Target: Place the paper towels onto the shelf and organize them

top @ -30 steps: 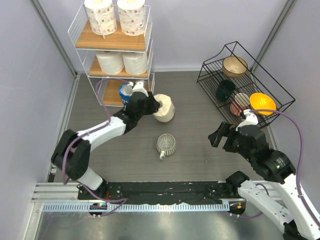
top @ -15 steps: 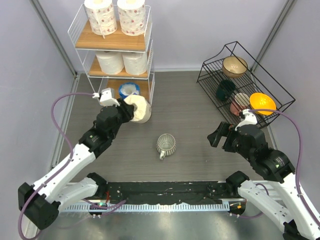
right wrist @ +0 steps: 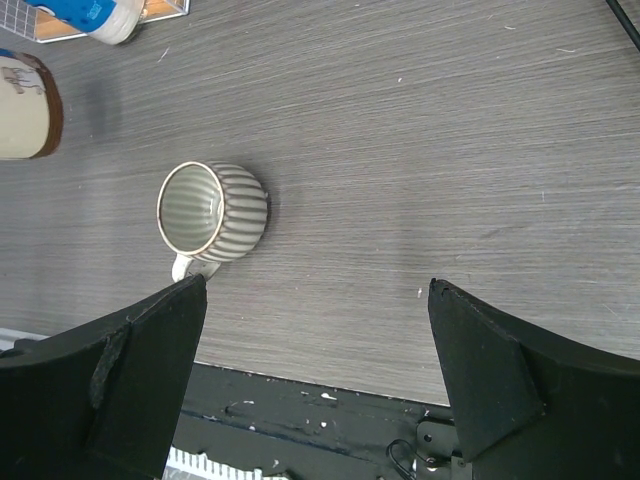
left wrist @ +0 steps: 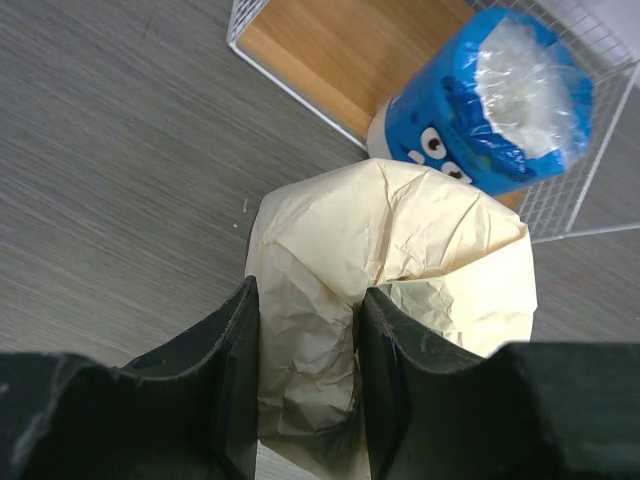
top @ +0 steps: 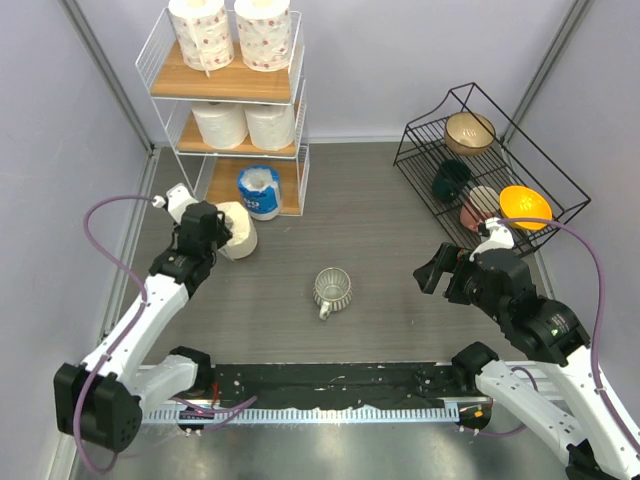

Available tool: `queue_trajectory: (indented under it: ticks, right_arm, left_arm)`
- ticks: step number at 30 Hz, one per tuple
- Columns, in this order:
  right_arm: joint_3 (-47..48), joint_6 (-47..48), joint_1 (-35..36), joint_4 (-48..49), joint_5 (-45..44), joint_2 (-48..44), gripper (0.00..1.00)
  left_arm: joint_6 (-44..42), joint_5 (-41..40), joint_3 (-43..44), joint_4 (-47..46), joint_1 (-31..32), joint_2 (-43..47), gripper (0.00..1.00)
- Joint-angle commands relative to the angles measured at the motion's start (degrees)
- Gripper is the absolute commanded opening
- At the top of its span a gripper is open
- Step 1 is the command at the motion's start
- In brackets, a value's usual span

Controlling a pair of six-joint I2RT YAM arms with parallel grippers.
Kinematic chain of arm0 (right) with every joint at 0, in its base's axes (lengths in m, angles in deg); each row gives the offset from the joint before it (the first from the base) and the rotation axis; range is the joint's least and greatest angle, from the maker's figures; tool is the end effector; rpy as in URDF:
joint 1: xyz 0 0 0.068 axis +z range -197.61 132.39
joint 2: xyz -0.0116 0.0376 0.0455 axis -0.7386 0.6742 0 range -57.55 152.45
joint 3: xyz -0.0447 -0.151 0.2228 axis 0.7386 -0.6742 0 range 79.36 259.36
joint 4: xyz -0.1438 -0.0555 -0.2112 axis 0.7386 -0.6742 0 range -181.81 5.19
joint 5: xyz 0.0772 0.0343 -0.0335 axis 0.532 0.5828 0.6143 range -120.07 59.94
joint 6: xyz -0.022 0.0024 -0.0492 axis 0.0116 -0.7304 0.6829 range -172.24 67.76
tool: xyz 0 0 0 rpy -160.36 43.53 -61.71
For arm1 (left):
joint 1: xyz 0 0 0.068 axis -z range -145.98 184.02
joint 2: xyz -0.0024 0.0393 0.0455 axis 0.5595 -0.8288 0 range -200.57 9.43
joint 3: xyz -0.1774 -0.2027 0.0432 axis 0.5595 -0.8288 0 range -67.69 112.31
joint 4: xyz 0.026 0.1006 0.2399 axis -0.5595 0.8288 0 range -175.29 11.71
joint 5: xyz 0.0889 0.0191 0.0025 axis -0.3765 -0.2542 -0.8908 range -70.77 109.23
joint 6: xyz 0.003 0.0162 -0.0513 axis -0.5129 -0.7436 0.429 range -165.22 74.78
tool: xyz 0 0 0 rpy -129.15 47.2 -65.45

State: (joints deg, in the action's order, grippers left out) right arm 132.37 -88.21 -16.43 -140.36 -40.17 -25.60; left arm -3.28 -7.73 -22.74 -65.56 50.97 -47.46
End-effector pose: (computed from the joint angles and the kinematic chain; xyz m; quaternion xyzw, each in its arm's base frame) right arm 0.0826 0.0428 0.3355 0.0779 0.8790 0.1915 0.4296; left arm 0.2132 -0.0480 0.2872 -0.2946 0.8044 -0.0557 0.5128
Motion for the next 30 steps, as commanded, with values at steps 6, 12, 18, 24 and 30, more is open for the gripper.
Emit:
queue_trajectory:
  ticks: [6,12,18,24,30]
  right_arm:
    - [0.77,0.02,0.29,1.85,-0.09,0.57,0.98]
    - [1.04,0.11,0.29,1.85,-0.26,0.66,0.98]
    - [1.57,0.02,0.2,1.06,-0.7,0.49,0.98]
    - [1.83,0.02,0.29,0.79,-0.88,0.66,0.98]
    - [1.92,0.02,0.29,0.53,-1.05,0.58,0.98]
  left_arm:
    - [-0.8,0.77,6.72,-12.87,-3.15,-12.1,0.33]
    - [-1.41,1.12,9.27,-17.09,-4.2,-16.59,0.33]
    - [-2.38,3.05,11.3,-19.46,-4.82,-21.07,0.33]
    - [-2.38,4.11,12.18,-21.75,-5.0,-22.92,0.33]
    - [-3.0,4.11,13.5,-22.54,-5.17,-24.42,0.34]
